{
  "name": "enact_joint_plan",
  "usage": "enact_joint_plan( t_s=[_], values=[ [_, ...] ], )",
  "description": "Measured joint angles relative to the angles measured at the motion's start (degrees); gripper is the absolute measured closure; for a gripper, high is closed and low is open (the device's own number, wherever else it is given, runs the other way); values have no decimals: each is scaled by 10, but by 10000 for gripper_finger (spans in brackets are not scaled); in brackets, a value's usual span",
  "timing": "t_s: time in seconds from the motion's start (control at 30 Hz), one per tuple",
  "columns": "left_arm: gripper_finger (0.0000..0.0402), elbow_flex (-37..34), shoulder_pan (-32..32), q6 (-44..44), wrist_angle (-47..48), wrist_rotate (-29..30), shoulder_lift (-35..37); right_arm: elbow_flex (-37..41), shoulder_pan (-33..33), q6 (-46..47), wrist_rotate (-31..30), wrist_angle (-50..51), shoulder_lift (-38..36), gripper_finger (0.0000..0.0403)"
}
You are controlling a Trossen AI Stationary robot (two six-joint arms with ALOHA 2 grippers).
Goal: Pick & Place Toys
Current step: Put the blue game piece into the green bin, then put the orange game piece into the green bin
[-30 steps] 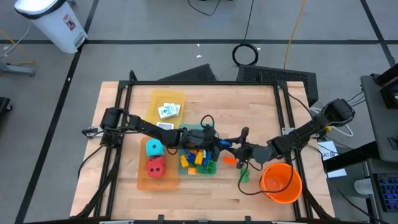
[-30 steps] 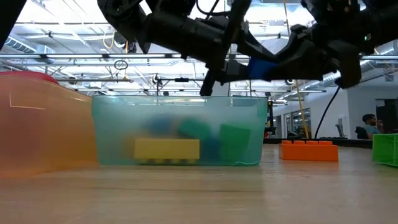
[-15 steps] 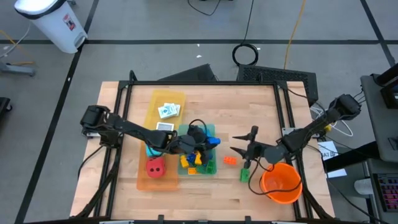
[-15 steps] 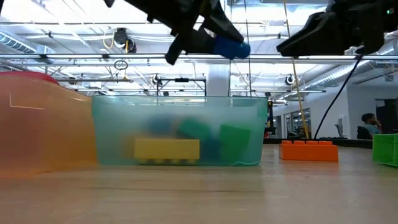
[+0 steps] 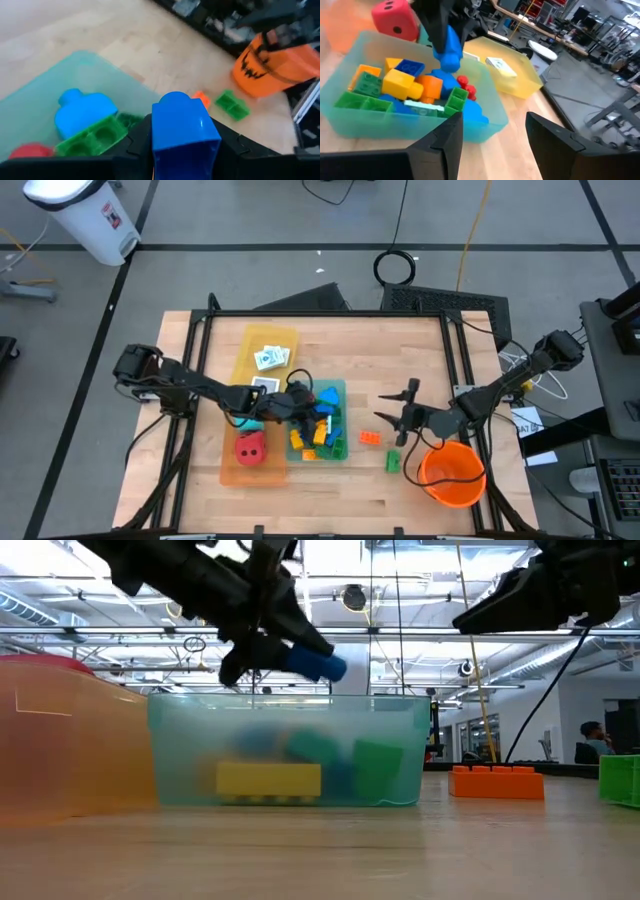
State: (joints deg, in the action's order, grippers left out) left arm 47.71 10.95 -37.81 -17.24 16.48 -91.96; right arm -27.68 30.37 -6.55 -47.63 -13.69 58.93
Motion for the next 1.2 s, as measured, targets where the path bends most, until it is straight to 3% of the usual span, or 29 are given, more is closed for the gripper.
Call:
enact_joint_plan(
  t_s=[0.3, 0.63, 0.77, 0.87, 1.07, 1.2],
  values=[
    [263, -4, -7, -1, 7, -20, -13, 0, -21, 29, 91, 0, 1, 224],
    [120, -4, -7, -9, -3, -10, -14, 0, -22, 70, 106, 3, 1, 220],
    [89, -4, -7, -9, -4, -10, -14, 0, -29, 154, 191, 5, 5, 215],
    [75, -4, -7, -8, -6, -10, -14, 0, -30, 179, 273, 8, 28, 196],
    [65, -4, -7, 0, -16, -9, -14, 0, -45, 189, 317, 11, 112, 129],
    [65, -4, -7, 0, -20, -9, -14, -1, -82, 229, 411, 19, 169, 94]
  ],
)
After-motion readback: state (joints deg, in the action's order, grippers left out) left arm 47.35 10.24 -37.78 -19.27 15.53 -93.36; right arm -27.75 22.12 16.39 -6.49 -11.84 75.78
